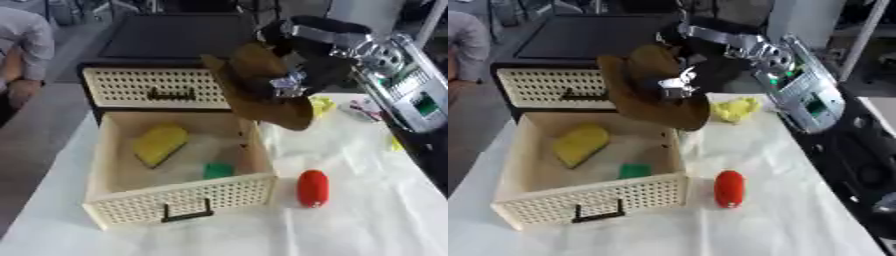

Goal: Pick up objects from table and place into drawer.

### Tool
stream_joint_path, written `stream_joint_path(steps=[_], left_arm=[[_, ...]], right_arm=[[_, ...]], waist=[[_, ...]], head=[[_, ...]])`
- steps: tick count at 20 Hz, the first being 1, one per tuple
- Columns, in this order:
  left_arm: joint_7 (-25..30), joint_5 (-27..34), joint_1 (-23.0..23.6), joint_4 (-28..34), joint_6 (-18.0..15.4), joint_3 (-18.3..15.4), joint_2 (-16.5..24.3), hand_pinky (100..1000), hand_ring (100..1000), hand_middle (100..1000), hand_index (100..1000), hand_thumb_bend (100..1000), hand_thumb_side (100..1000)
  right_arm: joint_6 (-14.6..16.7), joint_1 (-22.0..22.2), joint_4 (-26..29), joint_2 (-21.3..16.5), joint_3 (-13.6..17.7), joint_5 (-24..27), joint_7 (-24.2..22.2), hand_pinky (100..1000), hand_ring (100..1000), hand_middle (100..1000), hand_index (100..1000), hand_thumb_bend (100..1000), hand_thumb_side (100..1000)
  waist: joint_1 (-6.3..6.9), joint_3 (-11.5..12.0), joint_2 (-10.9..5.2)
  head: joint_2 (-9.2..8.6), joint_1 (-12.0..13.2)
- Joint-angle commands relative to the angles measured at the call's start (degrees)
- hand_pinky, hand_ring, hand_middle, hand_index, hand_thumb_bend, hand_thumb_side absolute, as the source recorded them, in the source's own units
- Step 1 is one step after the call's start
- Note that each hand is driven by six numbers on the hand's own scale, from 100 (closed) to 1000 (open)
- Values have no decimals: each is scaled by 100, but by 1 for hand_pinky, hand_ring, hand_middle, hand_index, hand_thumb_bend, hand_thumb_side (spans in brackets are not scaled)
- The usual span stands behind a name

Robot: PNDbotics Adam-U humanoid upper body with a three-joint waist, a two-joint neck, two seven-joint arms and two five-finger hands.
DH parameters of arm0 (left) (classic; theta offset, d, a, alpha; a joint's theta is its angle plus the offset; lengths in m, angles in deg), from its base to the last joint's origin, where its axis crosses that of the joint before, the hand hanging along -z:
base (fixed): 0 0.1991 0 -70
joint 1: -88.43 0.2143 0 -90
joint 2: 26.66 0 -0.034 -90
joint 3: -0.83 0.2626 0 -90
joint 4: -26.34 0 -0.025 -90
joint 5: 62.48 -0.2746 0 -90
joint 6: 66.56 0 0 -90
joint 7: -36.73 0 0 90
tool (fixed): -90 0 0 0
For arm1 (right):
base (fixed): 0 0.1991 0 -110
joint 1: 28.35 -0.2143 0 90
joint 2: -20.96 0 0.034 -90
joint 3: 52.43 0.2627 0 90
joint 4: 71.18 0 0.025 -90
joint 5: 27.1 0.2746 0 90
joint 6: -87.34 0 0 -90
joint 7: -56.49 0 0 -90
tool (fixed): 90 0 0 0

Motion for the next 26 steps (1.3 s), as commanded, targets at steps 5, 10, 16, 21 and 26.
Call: stream_joint_path(steps=[5,10,16,21,26], left_arm=[[-2,54,-104,99,55,-36,135,330,519,513,796,107,990],[7,75,-125,99,79,-31,124,330,519,513,796,106,989],[25,95,-166,99,116,-19,104,329,519,512,796,105,990],[35,99,-212,99,168,-19,83,328,518,511,795,103,991],[46,88,-253,99,200,-18,60,326,517,510,795,102,992]], right_arm=[[-22,-196,83,195,-98,-31,-205,557,761,539,673,524,565],[-40,-238,37,402,-149,-100,-290,557,761,538,673,532,562],[-126,-318,-259,641,-186,-161,-494,555,763,537,672,540,514],[-239,-371,-646,812,-193,-206,-753,551,764,538,673,504,468],[-326,-442,-993,894,-167,-253,-945,551,766,537,673,499,450]], waist=[[-5,39,-106],[-5,60,-106],[-28,129,-94],[-59,181,-68],[-92,244,-26]], head=[[28,-54],[53,-82],[118,-96],[128,-92],[119,-94]])
